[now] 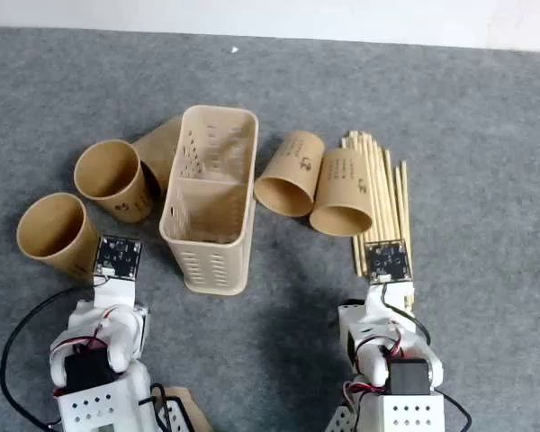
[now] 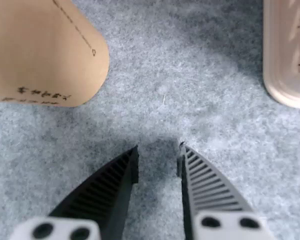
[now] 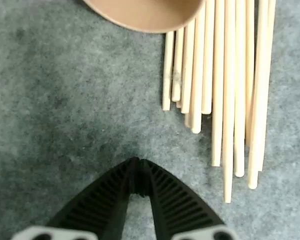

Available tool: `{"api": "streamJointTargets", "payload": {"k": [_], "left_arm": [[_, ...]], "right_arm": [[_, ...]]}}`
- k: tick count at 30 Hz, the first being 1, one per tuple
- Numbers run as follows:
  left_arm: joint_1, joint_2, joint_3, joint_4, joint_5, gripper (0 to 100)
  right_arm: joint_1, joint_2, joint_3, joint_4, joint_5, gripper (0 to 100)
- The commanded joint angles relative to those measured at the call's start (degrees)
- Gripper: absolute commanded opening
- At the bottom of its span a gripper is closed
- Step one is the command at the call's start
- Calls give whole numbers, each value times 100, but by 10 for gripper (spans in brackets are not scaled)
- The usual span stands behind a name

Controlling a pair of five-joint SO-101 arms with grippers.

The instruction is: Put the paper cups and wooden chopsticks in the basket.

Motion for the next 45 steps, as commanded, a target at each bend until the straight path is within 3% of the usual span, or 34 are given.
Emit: {"api": "streamJointTargets", "payload": {"k": [1, 45], "left_arm": [[31, -40, 110, 26, -44, 148], [48, -48, 110, -35, -35, 149]], "right_arm": [[-48, -66, 796, 31, 35, 4], [-189, -66, 796, 31, 35, 4]]}}
